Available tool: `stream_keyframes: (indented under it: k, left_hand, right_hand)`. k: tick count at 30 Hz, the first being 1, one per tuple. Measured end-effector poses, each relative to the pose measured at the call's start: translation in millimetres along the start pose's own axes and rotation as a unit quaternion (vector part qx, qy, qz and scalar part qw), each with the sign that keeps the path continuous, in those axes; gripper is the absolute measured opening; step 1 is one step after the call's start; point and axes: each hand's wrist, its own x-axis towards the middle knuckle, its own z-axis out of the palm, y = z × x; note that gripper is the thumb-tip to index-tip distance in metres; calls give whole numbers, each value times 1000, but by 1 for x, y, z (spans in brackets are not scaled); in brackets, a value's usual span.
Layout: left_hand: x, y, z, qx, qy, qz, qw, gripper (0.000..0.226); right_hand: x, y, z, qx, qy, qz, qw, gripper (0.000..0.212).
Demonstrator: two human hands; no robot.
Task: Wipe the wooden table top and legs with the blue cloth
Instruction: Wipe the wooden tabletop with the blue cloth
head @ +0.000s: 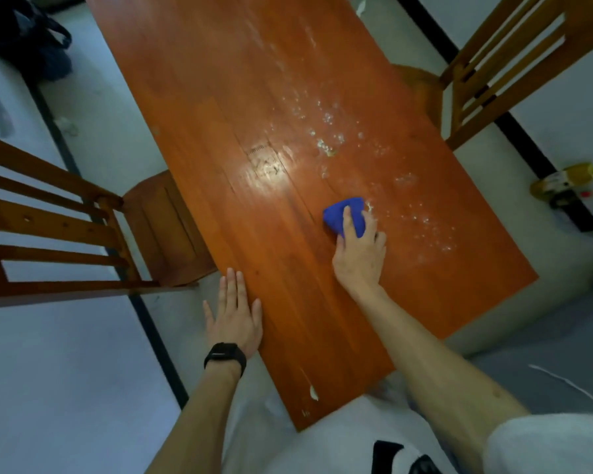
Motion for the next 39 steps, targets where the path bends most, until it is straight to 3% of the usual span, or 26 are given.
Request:
stream_keyframes:
  k: [2,4,6,8,10,12,13,14,16,18,20,22,24,26,28,30,32,34,35,37,39]
  left_hand:
    - [0,2,5,-2,6,-9,1000,65]
    - [1,4,6,-2,10,-14,1000,66]
    - [1,4,4,14,9,-14,1000,67]
    - [1,7,0,29,8,-22,999,68]
    - [-1,14,-1,32,10,-25,999,68]
    - [-3,25,-1,26,28,-14,999,65]
    - [-5,33,0,21,32,-4,999,63]
    - [-7,41,3,20,32,8,999,63]
    - [-12,59,14,22,25,16,999,63]
    - [-16,76,23,6,19,-6,1000,64]
    - [-19,88,29,-1,16,-31,999,66]
    - [-21,96,31,2,4,-43,999,69]
    - [-26,102,31,13,-4,-39,999,69]
    - [-28,110,32,16,-6,-34,999,69]
    - [-30,121,35,19,-10,-28,999,70]
    - [-30,136,40,16,-13,-31,999,72]
    - [-30,149,45,9,-15,-35,999,74]
    - [-30,161,49,5,-17,-36,999,75]
    - [-30,166,50,0,-23,-39,999,76]
    - [-29,173,52,-7,-39,-51,998,78]
    - [-30,177,54,-5,-53,-63,997,81]
  right_hand:
    - [-39,-17,8,10,-32,-133,991,61]
    - [-82,-22,22,3,-100,-304,947,69]
    - [-84,-2,28,-13,-125,-401,907,75]
    - [-55,32,23,-35,-92,-358,928,74]
    - [-20,68,5,-49,-58,-168,983,67]
    - [0,89,-11,-22,-12,5,1000,60]
    - [0,87,-15,-4,8,39,999,59]
    - [-7,79,-15,7,16,24,1000,59]
    - [-36,60,-6,7,-12,-105,994,63]
    - [-69,57,10,-14,-77,-267,961,71]
    - [-67,80,13,-32,-97,-348,932,76]
    - [-36,108,3,-38,-66,-288,955,72]
    - [-5,135,-19,-42,-29,-119,992,65]
    - [11,151,-33,-16,-1,0,1000,61]
    - [5,143,-38,13,12,-5,1000,60]
    - [-20,130,-28,12,-21,-137,990,63]
    - [-45,130,-16,-9,-93,-320,943,69]
    - [-35,161,-16,-38,-103,-399,910,76]
    - [-19,181,-21,-50,-84,-367,925,76]
    - [19,219,-43,-60,-45,-189,979,70]
    - [46,243,-65,-23,-19,-22,999,60]
